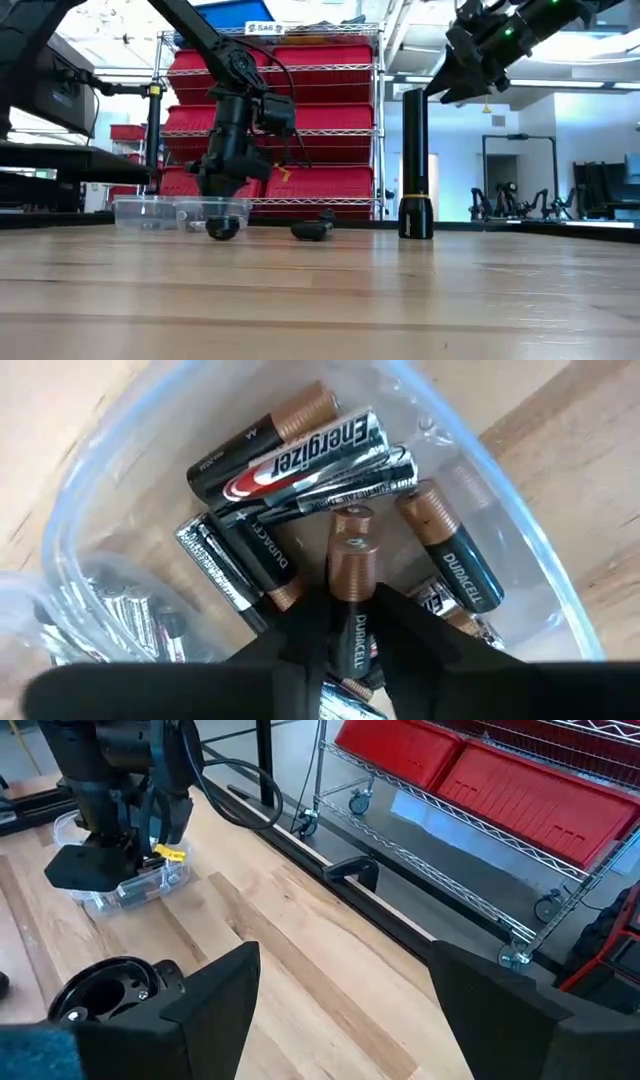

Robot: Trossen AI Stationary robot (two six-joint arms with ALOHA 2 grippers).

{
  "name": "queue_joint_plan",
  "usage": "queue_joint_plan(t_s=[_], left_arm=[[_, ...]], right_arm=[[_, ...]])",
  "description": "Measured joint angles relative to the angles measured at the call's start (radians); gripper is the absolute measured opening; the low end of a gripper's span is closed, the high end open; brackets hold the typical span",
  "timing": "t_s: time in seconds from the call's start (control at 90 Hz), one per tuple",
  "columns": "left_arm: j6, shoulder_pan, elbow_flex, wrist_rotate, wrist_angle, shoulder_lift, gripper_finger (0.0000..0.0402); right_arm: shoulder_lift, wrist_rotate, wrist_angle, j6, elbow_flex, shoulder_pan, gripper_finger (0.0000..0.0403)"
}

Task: Insert battery
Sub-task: Insert the brown battery into the flashlight battery compartment

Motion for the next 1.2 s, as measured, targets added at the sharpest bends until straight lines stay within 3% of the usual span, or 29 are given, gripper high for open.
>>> queue_joint_plan(t_s=[0.144, 0.378, 0.633, 0.9, 1.2], left_arm=[[0.003, 0.0, -0.012, 0.002, 0.024, -0.002, 0.0027], [0.001, 0.0, -0.018, 0.001, 0.038, 0.002, 0.0072], [-0.001, 0.0, -0.018, 0.001, 0.048, 0.001, 0.0078], [-0.001, 0.0, -0.015, 0.0, 0.036, 0.001, 0.0027], [0.031, -0.011, 0.088, 0.001, -0.093, 0.001, 0.0035]], right_arm=[[0.0, 0.0, 0.0, 0.0, 0.0, 0.0, 0.0282], [0.0, 0.0, 0.0, 0.001, 0.0, 0.0, 0.0282], [0.0, 0.0, 0.0, 0.002, 0.0, 0.0, 0.0282], [0.0, 0.0, 0.0, 0.002, 0.0, 0.0, 0.0281], [0.0, 0.0, 0.0, 0.001, 0.0, 0.0, 0.0281]])
